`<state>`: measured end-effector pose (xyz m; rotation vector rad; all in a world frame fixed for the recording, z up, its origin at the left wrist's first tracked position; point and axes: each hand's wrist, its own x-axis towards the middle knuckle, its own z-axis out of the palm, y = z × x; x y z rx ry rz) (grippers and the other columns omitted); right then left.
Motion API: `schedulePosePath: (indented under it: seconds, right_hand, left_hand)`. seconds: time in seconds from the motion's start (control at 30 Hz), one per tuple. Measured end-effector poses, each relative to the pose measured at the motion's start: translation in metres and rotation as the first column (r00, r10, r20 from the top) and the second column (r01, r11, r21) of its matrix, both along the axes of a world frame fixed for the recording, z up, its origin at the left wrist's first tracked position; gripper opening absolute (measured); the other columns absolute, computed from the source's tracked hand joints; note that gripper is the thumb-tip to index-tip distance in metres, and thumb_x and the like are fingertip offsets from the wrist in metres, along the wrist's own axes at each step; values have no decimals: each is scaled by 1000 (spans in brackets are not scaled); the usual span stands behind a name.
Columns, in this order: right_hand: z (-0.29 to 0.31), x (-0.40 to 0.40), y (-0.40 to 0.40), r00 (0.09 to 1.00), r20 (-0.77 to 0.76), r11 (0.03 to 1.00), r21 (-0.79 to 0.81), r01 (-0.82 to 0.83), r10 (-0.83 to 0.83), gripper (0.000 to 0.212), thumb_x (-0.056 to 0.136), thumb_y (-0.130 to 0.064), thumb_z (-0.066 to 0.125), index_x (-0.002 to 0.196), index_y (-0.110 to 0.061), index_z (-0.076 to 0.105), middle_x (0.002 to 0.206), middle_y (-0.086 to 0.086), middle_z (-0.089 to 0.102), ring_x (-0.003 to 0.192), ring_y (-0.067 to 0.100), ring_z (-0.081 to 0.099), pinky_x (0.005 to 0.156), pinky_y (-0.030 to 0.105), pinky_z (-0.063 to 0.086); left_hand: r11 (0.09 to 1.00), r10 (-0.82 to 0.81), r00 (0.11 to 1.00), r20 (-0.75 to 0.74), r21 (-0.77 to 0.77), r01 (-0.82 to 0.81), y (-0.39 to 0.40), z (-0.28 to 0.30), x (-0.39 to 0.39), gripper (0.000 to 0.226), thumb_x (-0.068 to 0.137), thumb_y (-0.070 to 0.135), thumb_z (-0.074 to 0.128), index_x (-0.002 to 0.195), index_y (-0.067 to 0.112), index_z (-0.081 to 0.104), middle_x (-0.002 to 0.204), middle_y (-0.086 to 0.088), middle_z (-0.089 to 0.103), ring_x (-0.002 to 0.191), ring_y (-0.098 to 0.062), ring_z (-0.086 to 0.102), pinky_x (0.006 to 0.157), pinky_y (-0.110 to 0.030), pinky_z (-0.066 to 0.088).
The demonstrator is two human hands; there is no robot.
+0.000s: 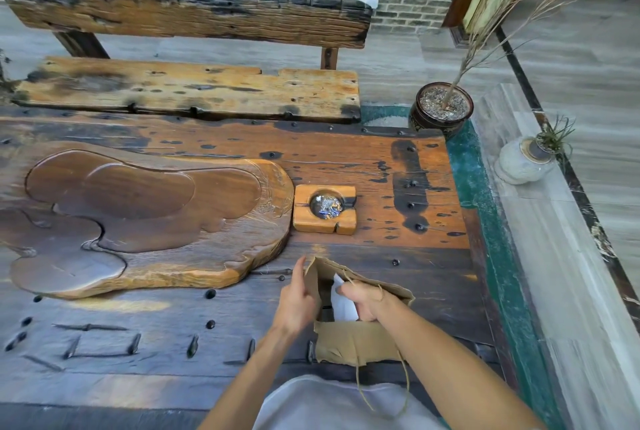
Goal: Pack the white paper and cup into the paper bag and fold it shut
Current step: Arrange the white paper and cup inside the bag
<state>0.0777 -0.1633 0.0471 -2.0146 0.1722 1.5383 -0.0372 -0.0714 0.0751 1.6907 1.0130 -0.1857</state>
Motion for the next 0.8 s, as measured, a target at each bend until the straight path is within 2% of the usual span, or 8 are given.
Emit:
schedulePosePath:
  seconds: [0.1, 0.2, 0.33, 0.37, 0.47, 0.67, 0.73, 0.8]
  right_hand:
    - [-6, -4, 5, 998, -20, 997, -37, 65, -66, 46, 106, -17, 37, 148, 3, 31, 148, 20, 40, 138, 34, 39, 111, 39, 35]
    - [-14, -4, 9, 992, -51, 993, 7, 119, -118, 45, 107, -16, 30, 147, 5, 32, 143, 22, 43, 132, 33, 44, 107, 36, 36]
    - [-15, -6, 9, 986, -103, 989, 42, 139, -134, 30, 106, -7, 32, 88, -14, 55, 97, 6, 56, 84, 16, 56, 71, 19, 50]
    - [-17, -6, 8, 984, -131, 991, 45, 129, -122, 26, 103, -6, 38, 84, -17, 53, 98, 6, 58, 84, 16, 57, 76, 23, 53]
    - [-28, -5, -1, 972, -151, 976, 95, 196, -181, 20, 101, -7, 42, 91, -17, 56, 103, 8, 60, 96, 21, 56, 98, 39, 48]
    - [-28, -15, 18, 979, -161, 986, 83, 142, -127, 40, 107, -5, 25, 141, 14, 36, 67, 8, 53, 64, 19, 55, 82, 30, 49]
    - [4, -20, 30, 994, -52, 992, 81, 99, -95, 41, 107, -5, 22, 141, 15, 33, 64, 21, 65, 89, 29, 65, 94, 20, 46]
    - [23, -18, 37, 989, -45, 987, 65, 146, -144, 41, 107, -5, 25, 141, 15, 35, 113, 40, 63, 132, 41, 45, 115, 33, 29]
  left_hand:
    - [1000, -16, 1000, -5, -13, 16, 2, 1, -2, 76, 86, -10, 31, 155, 19, 19, 96, -16, 59, 71, -20, 51, 55, -24, 39]
    - [999, 16, 1000, 11, -40, -15, 4, 1, -5, 75, 86, -11, 31, 154, 17, 20, 99, -17, 60, 73, -20, 52, 62, -28, 43]
    - [999, 31, 999, 7, -40, -31, 8, -3, -3, 76, 85, -11, 31, 153, 21, 21, 94, -10, 61, 71, -16, 55, 57, -24, 42]
    - [998, 36, 999, 9, -43, -36, 9, -3, -2, 75, 86, -11, 32, 153, 21, 21, 92, -8, 61, 70, -16, 54, 57, -24, 42]
    - [997, 54, 998, 9, -56, -54, 11, -3, -3, 76, 85, -12, 32, 153, 20, 21, 96, -6, 59, 73, -13, 54, 59, -22, 42]
    - [996, 67, 998, -16, -59, -68, 16, -9, -8, 79, 84, -11, 32, 155, 21, 19, 77, -3, 53, 66, -13, 49, 56, -20, 40]
    - [996, 60, 998, -13, -60, -60, 16, -8, -8, 80, 84, -12, 32, 155, 22, 19, 75, -1, 52, 65, -12, 49, 53, -14, 40]
    - [997, 51, 999, -8, -53, -52, 16, -8, -7, 80, 83, -14, 32, 154, 22, 20, 70, 0, 51, 62, -11, 48, 49, -10, 39]
